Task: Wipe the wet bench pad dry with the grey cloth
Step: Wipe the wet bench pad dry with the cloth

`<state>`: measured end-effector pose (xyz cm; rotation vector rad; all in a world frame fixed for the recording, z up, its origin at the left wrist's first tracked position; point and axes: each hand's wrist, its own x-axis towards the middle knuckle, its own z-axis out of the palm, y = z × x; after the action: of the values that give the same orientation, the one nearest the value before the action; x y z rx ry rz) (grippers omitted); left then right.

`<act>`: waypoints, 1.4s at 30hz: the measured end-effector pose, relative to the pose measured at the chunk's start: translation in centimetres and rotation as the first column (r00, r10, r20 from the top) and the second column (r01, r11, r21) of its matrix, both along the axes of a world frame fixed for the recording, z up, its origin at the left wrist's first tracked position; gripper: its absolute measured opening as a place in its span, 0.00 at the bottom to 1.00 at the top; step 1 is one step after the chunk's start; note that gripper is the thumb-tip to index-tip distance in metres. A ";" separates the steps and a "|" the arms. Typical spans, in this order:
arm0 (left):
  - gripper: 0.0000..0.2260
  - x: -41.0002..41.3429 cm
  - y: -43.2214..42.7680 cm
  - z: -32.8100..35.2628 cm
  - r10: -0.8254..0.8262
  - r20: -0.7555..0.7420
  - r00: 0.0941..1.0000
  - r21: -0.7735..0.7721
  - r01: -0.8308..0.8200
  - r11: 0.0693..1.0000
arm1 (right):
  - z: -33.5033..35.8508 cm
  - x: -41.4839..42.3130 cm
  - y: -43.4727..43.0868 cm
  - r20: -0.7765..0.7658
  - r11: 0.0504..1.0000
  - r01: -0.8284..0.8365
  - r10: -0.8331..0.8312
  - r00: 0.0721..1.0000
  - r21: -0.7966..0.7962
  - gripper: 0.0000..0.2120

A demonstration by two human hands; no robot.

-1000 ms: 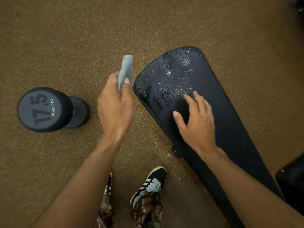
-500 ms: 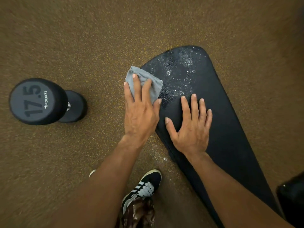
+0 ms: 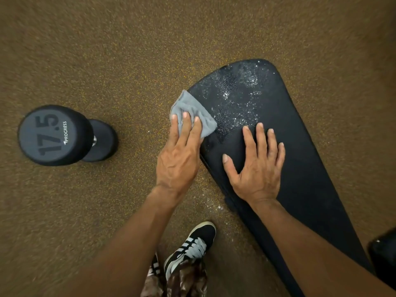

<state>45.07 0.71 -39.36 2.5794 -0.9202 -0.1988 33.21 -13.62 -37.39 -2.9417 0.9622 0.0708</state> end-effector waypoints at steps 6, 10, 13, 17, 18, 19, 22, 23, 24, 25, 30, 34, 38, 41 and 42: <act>0.24 1.2 -0.7 0.9 -0.019 -0.165 0.986 -0.034 0.014 0.999 | -0.2 -0.1 0.1 0.017 1.000 0.007 -0.007 1.000 -0.006 0.36; 0.27 1.3 -2.9 2.3 0.135 -0.261 0.956 0.025 -0.133 0.991 | -0.3 -0.2 0.1 0.024 1.000 0.010 -0.010 1.000 -0.011 0.36; 0.26 1.1 -3.9 3.0 0.181 -0.273 0.945 0.071 -0.167 0.983 | -0.3 -0.1 0.2 0.031 1.000 0.009 -0.009 0.999 -0.015 0.36; 0.23 1.8 -4.1 3.4 0.235 -0.255 0.938 0.105 -0.214 0.971 | -0.2 -0.1 0.2 0.035 1.000 0.005 -0.005 0.999 -0.007 0.36; 0.23 1.6 -3.8 3.4 0.219 -0.242 0.945 0.111 -0.198 0.974 | -0.2 -0.1 0.2 0.034 1.000 0.005 -0.005 0.999 -0.009 0.36; 0.24 1.1 -3.3 3.4 0.181 -0.227 0.957 0.109 -0.159 0.981 | -0.2 -0.1 0.2 0.033 1.000 0.005 -0.005 0.999 -0.010 0.36; 0.26 -0.4 0.2 2.9 -0.024 -0.112 0.993 0.086 0.034 0.996 | -0.1 0.0 0.1 0.023 1.000 0.000 0.000 1.000 -0.010 0.36; 0.27 -0.4 1.4 2.5 -0.080 -0.090 0.993 0.093 0.089 0.992 | -0.1 0.0 0.1 0.020 1.000 0.002 -0.002 1.000 -0.011 0.36; 0.27 0.1 2.1 2.0 -0.108 -0.080 0.991 0.100 0.116 0.988 | -0.2 -0.1 0.1 0.018 1.000 0.003 -0.003 1.000 -0.012 0.36; 0.26 0.8 2.2 1.7 -0.103 -0.074 0.992 0.101 0.110 0.989 | -0.2 -0.1 0.1 0.017 1.000 0.003 -0.003 1.000 -0.013 0.36; 0.22 1.0 -2.8 2.7 -0.012 -0.171 0.985 0.101 0.030 0.994 | -0.3 -0.1 0.1 0.030 1.000 0.001 0.000 1.000 -0.022 0.36; 0.22 -1.7 -0.1 1.6 -0.233 0.022 0.972 0.175 0.225 0.958 | -0.3 -0.2 0.1 0.030 1.000 -0.005 0.005 1.000 -0.017 0.36; 0.26 -0.8 0.8 2.5 -0.201 -0.009 0.980 0.204 0.199 0.959 | -0.3 -0.2 0.0 0.021 1.000 -0.011 0.011 1.000 -0.021 0.37; 0.24 -0.6 -0.3 3.3 -0.123 -0.032 0.992 0.157 0.126 0.980 | -0.3 -0.2 -0.1 0.033 1.000 -0.008 0.009 0.999 -0.022 0.36; 0.22 -0.6 -0.5 3.3 -0.091 -0.021 0.996 0.147 0.093 0.985 | -0.4 -0.2 0.0 0.035 1.000 -0.005 0.005 0.999 -0.019 0.36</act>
<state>44.45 0.24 -36.06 2.6682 -1.0570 -0.3224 33.01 -13.65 -37.75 -2.9519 0.9563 0.0109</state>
